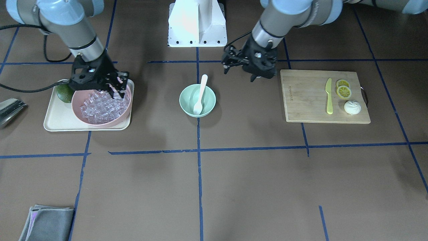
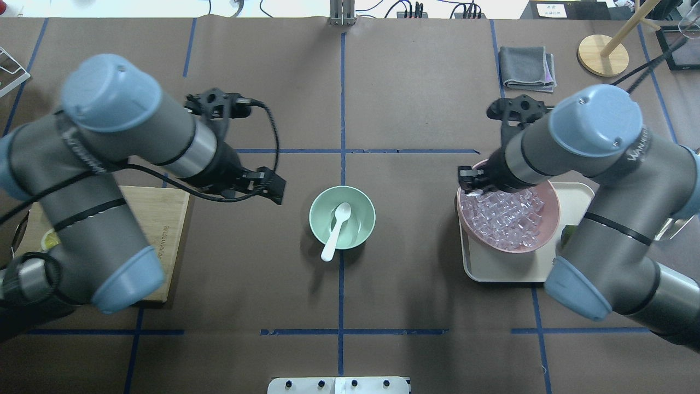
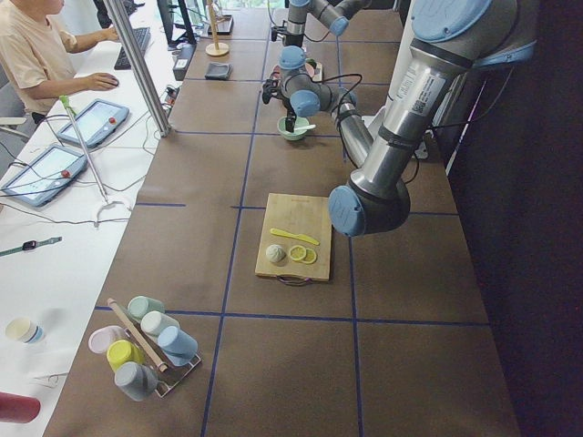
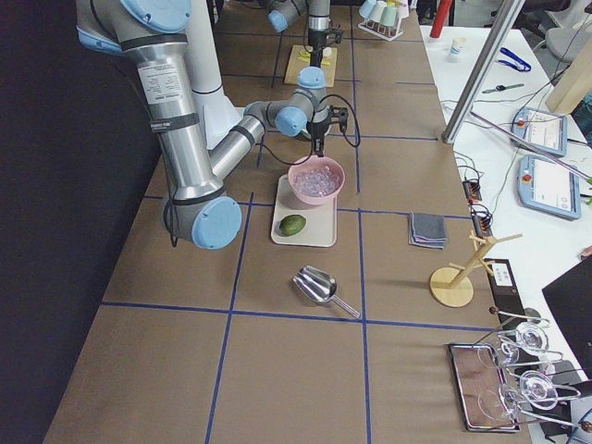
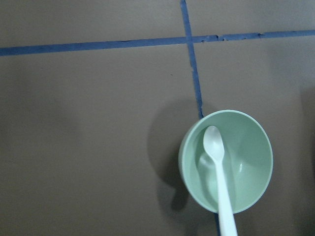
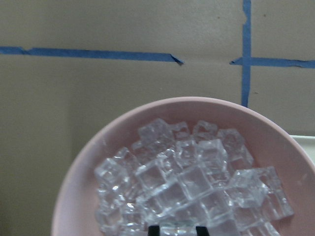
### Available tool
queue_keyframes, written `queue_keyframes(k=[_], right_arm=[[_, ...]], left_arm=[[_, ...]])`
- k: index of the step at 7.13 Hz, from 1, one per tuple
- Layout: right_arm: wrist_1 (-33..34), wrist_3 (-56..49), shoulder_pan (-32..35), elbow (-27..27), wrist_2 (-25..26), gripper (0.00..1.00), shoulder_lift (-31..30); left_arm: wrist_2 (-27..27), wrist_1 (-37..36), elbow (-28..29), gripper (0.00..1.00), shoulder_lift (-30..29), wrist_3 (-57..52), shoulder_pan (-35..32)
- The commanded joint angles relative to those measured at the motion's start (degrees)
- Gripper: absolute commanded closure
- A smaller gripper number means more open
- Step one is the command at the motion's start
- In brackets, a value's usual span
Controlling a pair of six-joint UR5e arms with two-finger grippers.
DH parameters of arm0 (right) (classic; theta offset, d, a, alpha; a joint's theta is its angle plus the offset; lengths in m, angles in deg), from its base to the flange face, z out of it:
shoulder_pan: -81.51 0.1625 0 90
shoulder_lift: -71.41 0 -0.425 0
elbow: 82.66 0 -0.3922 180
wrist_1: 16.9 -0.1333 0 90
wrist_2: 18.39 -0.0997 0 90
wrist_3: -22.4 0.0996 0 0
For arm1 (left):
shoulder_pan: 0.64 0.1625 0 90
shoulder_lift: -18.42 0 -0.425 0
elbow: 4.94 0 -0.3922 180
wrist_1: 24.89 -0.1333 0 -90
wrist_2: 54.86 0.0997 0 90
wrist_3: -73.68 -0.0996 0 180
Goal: Put spoon and ice into bowl
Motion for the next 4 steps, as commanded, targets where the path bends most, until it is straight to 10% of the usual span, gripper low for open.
queue_keyframes(k=[1,4], right_arm=[[-0.12,13.27,-6.2,-5.39,1.43,1.0,9.83],[-1.17,18.76,-10.7,-16.65,7.67,0.93,19.97]], left_arm=[[-0.15,-0.04,-7.08,0.01,11.33,-7.28,-2.81],[0.03,-0.12,-9.83,0.01,15.34,-8.71,-3.09]])
